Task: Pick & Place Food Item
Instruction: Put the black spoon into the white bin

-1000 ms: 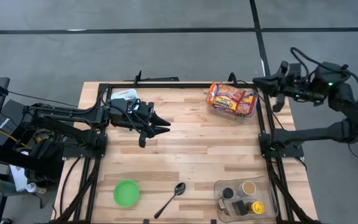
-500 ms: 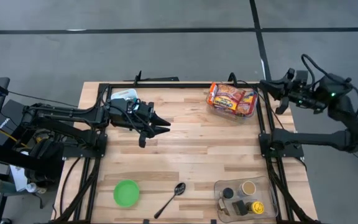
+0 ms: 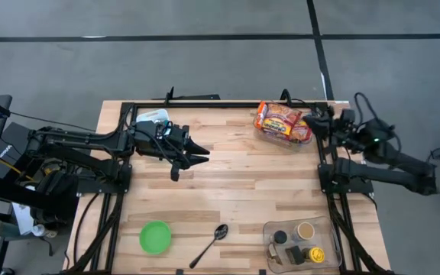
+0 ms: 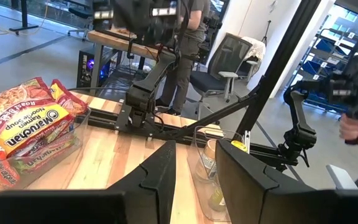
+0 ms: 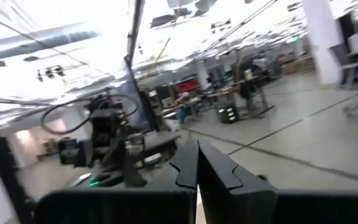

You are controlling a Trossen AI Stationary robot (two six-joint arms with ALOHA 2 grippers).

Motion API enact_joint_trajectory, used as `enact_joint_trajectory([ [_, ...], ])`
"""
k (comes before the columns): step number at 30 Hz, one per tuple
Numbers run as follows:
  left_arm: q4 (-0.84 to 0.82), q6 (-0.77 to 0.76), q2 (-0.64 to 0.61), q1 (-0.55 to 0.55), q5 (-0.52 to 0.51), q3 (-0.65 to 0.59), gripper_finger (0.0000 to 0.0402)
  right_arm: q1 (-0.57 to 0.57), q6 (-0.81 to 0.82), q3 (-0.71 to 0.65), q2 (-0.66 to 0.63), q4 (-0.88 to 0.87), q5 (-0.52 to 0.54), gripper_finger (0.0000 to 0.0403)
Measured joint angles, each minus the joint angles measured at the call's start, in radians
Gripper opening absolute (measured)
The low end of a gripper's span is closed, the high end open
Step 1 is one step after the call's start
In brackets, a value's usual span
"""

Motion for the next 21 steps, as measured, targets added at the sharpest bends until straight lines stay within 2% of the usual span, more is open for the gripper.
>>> enact_joint_trajectory([
  [6,0.000,0.000,0.000,0.000,0.000,0.000,0.0108,0.019,0.043,-0.111,0.006,0.096,-0.096,0.0000],
  [10,0.000,0.000,0.000,0.000,0.000,0.000,0.0108,0.059,0.053,-0.141,0.002,0.124,-0.207,0.0000],
  [15,0.000,-0.003,0.000,0.000,0.000,0.000,0.0108,0.094,0.125,-0.149,-0.024,0.004,-0.397,0.0000],
  [18,0.000,-0.003,0.000,0.000,-0.002,0.000,0.0108,0.105,0.151,-0.150,-0.053,-0.084,-0.403,0.0000],
  [21,0.000,-0.003,0.000,0.000,-0.025,0.000,0.0108,0.103,0.114,-0.150,-0.084,-0.086,-0.374,0.0000],
])
